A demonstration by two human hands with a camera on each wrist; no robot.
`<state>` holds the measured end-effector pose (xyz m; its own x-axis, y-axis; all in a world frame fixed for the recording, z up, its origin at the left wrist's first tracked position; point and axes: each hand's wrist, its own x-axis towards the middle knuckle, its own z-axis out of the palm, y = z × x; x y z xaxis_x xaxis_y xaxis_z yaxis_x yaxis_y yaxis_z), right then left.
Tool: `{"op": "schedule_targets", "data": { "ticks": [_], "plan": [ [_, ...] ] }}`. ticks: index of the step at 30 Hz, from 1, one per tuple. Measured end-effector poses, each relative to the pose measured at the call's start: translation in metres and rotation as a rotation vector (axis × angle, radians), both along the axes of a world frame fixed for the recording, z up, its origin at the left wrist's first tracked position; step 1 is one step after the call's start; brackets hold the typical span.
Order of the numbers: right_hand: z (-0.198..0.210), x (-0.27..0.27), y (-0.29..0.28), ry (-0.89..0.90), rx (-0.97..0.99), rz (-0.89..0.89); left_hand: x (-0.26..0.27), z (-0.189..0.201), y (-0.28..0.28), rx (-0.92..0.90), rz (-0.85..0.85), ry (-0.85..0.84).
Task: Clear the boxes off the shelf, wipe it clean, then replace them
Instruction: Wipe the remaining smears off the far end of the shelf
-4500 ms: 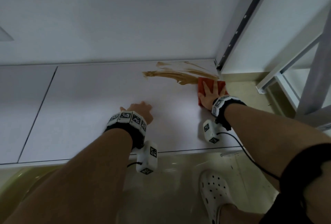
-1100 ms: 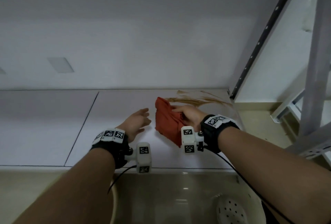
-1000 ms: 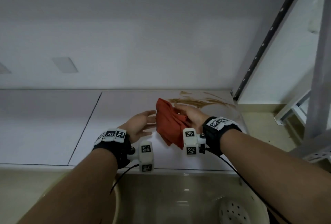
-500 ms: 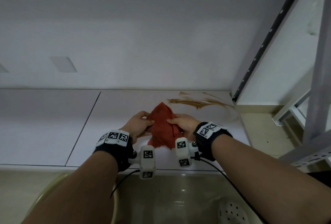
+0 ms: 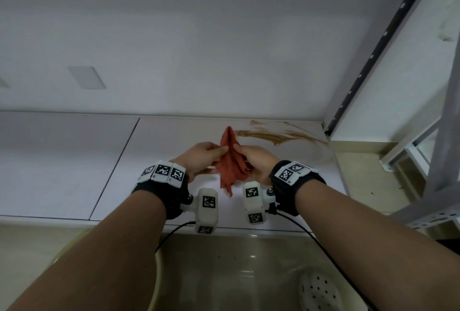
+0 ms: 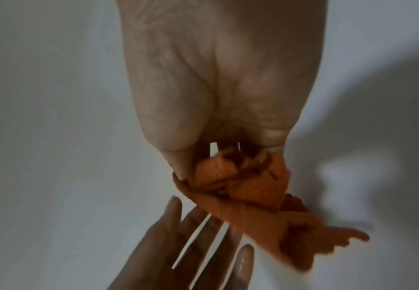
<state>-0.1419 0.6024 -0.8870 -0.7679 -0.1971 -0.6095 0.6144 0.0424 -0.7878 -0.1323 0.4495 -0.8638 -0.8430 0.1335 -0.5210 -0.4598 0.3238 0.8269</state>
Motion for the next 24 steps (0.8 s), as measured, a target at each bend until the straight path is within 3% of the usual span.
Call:
{"op": "schedule_targets", "data": {
  "ticks": [3,8,14,16,20,24],
  "plan": [
    [0.002,0.003,-0.002,-0.027,0.019,0.028,-0.001,-0.003,0.004,-0.038,-0.02,0.009],
    [0.008,-0.001,-0.001,0.078,0.13,-0.073,-0.011,-0.009,-0.013,-0.324,0.019,0.159],
    [0.006,-0.012,0.013,-0.016,-0.055,-0.294,-0.017,-0.01,-0.027,-0.504,0.22,0.307],
    [0.005,-0.01,0.013,-0.039,-0.113,-0.314,-0.019,-0.011,-0.026,-0.48,0.155,0.234],
    [0.012,-0.006,0.006,-0.076,-0.237,-0.315,-0.009,-0.005,-0.014,-0.251,0.003,-0.089],
    [0.018,-0.008,-0.001,-0.067,-0.331,-0.301,-0.001,-0.004,-0.007,0.011,0.075,-0.179]
  ]
}}
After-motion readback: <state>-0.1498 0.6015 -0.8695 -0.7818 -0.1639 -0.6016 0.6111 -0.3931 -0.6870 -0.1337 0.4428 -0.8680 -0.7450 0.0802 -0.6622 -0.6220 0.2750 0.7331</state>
